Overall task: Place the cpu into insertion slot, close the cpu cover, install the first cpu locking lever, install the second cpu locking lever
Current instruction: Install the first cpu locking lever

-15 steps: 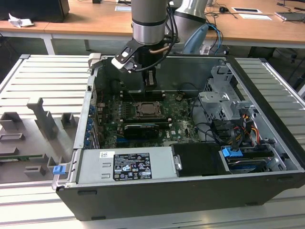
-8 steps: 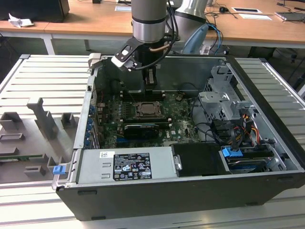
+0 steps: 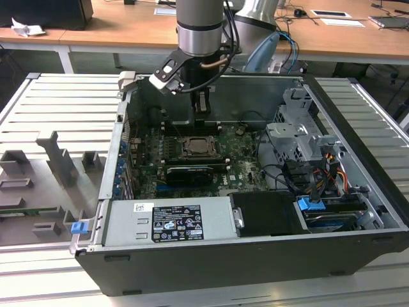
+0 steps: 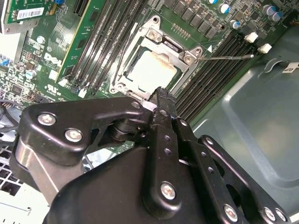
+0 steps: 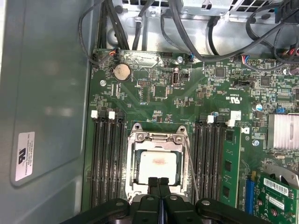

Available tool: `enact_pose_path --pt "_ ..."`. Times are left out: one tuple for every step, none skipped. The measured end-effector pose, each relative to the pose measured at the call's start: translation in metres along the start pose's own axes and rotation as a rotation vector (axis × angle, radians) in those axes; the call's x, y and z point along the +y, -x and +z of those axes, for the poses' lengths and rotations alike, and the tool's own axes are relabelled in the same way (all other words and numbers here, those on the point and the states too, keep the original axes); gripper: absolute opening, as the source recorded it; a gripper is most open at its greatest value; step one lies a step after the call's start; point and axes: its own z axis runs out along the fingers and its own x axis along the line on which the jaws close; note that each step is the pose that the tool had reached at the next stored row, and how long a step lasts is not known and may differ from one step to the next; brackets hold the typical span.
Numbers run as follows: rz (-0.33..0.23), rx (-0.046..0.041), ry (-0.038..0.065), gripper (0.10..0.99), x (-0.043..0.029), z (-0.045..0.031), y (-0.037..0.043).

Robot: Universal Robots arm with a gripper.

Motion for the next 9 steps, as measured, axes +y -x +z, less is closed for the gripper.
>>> enact_pose_path --pt "0.0 0.0 0.0 0.106 0.0 -0.0002 0.0" --pt "0.0 0.0 0.0 0.106 0.0 -0.0004 0.0" --pt "0.0 0.0 0.0 0.106 0.0 -0.0005 0.0" --pt "0.0 0.0 0.0 0.106 0.0 -0.0007 0.0" --pt "0.0 0.0 0.0 0.106 0.0 -0.0009 0.0" --pt "0.0 -0.0001 0.0 0.106 0.0001 -0.0011 0.0" --pt "0.0 0.0 0.0 0.106 0.0001 -0.0015 0.0" --pt "0.0 0.0 0.0 0.106 0.0001 -0.0018 0.0" --pt "0.0 -0.0001 0.0 0.106 0.0001 -0.0023 0.0"
